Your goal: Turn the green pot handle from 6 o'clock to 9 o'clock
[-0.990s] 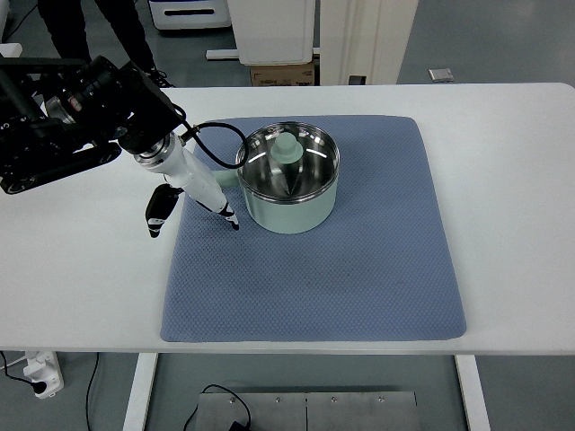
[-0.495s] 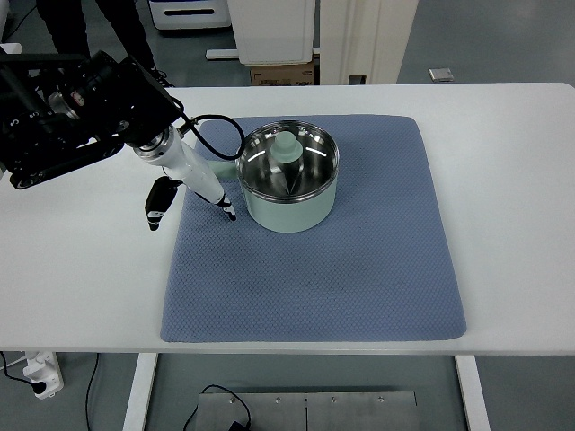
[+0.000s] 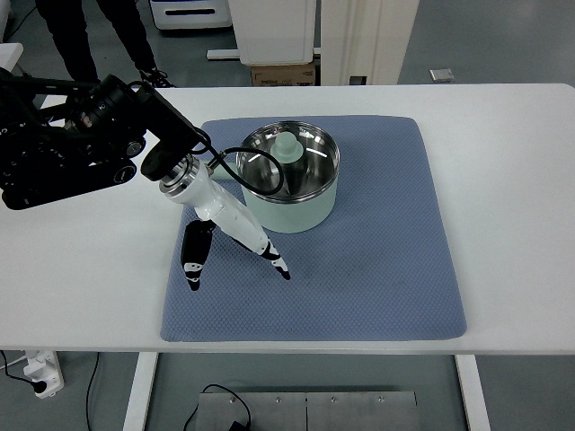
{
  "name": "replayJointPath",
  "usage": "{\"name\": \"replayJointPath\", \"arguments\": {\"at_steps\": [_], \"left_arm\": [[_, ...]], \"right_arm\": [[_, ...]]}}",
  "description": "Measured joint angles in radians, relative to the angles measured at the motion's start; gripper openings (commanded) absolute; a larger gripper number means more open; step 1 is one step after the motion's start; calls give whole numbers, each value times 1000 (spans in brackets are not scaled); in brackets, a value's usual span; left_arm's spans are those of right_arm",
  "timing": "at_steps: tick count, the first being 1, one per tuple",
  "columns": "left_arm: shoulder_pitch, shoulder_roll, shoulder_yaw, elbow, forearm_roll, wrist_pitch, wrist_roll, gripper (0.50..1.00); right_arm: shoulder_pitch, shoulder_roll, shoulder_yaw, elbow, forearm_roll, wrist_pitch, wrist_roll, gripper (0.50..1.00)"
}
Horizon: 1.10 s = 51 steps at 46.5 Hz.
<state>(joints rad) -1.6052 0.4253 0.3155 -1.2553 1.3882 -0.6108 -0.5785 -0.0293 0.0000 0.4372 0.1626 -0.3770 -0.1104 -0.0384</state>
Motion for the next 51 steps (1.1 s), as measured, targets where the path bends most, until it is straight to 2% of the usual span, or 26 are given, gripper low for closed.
{"name": "replayJointPath", "arguments": {"at_steps": [14,27,36,51], "left_arm": [[19,-12,-122,33,-608,0,19,1000],[55,-35,-168,218,-1117,5,58,1000],[86,-28,-169,314,-1311,108,59,1000],[151,-31,-170,510,-1428,247,56,1000]], "right_arm": [[0,0,0,0,1,0,0,1000],[0,0,0,0,1,0,0,1000],[0,0,0,0,1,0,0,1000],[0,0,0,0,1,0,0,1000]]}}
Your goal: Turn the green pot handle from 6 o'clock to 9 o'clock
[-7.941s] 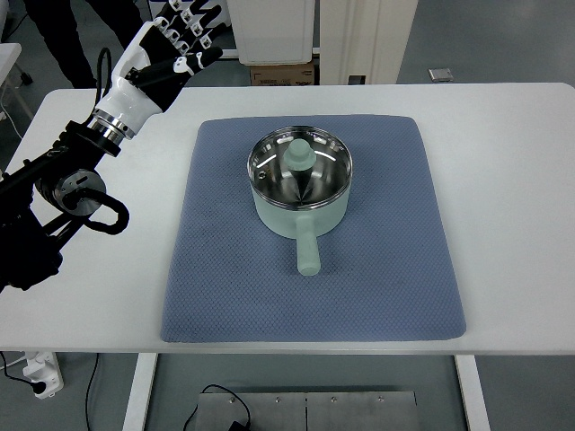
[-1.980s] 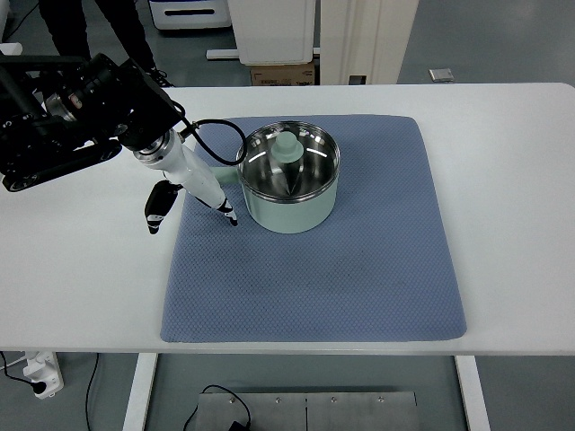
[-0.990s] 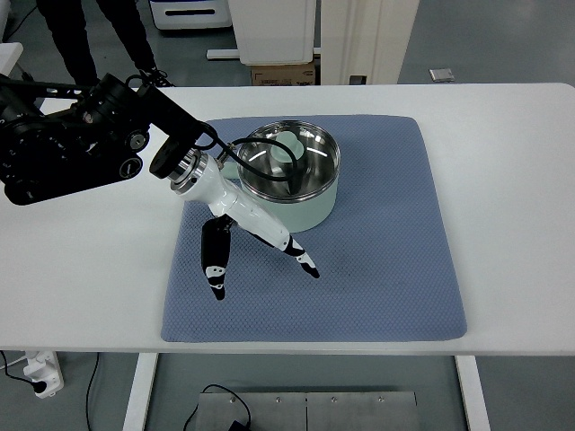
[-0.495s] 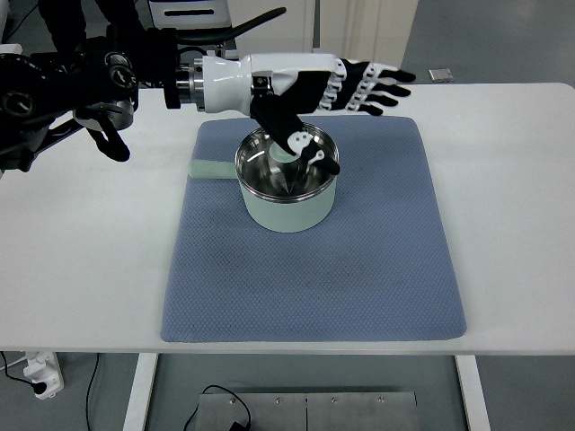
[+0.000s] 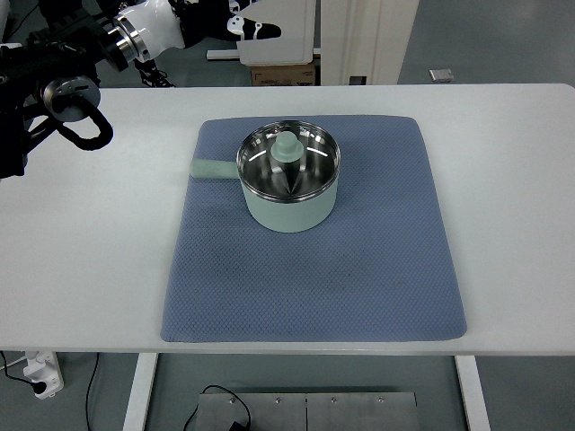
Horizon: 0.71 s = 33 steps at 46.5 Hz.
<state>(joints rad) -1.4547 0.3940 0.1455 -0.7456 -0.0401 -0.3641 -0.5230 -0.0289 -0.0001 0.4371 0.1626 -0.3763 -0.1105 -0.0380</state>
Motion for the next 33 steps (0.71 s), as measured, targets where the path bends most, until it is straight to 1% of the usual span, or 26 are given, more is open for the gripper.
{"name": "replayJointPath", "arguments": {"at_steps": [5,13,22,29,33], "left_arm": [[25,-5,4,35,-51,31,2,1000],[72,-14,8,69,-127,109,9,1000],[135,-63,11,142,-167,203,89,1000],[170,-77,13,162,-167,217,117,1000],[184,-79,15,164,-167,224,148,1000]], "right_arm": [[0,0,0,0,0,0,0,1000],[0,0,0,0,0,0,0,1000],[0,0,0,0,0,0,-1,1000],[0,0,0,0,0,0,0,1000],[0,0,0,0,0,0,0,1000]]}}
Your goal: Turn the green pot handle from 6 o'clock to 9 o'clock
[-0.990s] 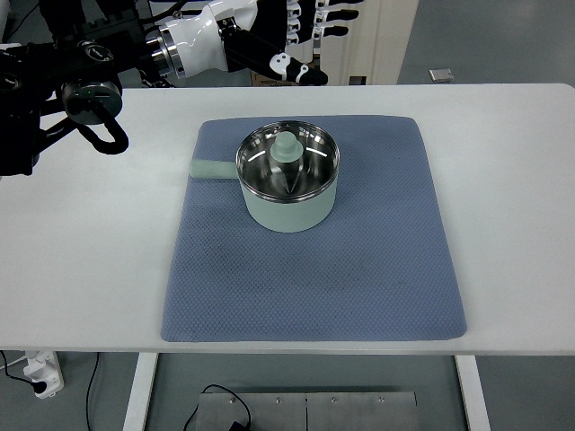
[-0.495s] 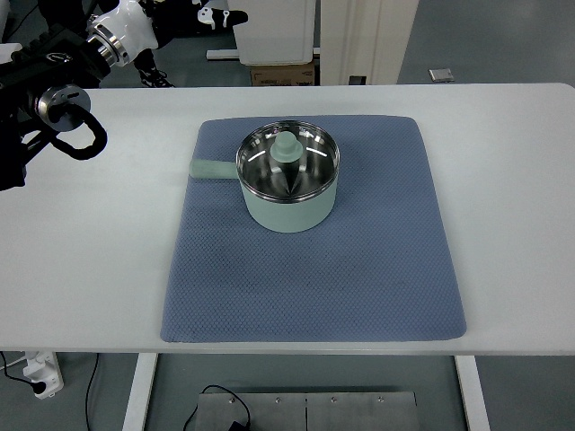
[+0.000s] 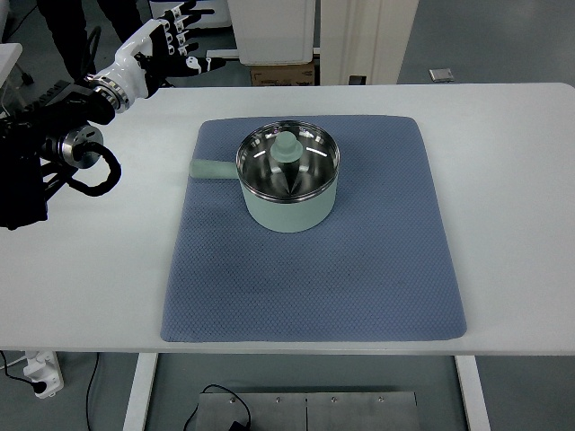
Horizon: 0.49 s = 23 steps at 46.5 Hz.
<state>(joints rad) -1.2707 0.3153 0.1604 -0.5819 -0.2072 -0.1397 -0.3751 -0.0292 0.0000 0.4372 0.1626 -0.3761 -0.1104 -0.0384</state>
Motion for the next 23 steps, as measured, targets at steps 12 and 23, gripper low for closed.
{"name": "replayJointPath", "arguments": {"at_steps": [12,23], "left_arm": [[19,-3,5,-1,20,6,17,1000],[57,-5,-100,-2,-12,-61,-5,1000]], "right_arm": [[0,0,0,0,0,0,0,1000],[0,0,0,0,0,0,0,1000]]}}
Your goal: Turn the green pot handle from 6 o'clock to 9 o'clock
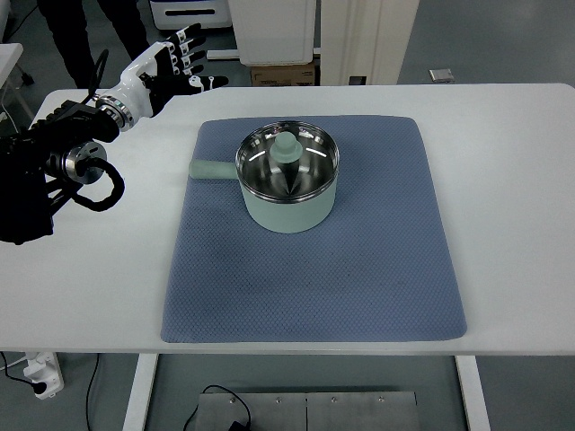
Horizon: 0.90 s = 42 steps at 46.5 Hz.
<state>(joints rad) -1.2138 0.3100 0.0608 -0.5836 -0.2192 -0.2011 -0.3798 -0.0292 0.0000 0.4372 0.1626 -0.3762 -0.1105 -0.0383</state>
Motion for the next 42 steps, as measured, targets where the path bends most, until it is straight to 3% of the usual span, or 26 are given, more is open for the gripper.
{"name": "replayJointPath", "arguments": {"at_steps": [12,23,42], "left_arm": [[100,-21,-146,14,-12,-5,-6,1000],[171,-70,-284,99,-19,-7,-5,1000],[289,-115,-473,112,-25,-24,-4,1000]], "right_arm": [[0,0,0,0,0,0,0,1000],[0,0,0,0,0,0,0,1000],[0,0,0,0,0,0,0,1000]]}}
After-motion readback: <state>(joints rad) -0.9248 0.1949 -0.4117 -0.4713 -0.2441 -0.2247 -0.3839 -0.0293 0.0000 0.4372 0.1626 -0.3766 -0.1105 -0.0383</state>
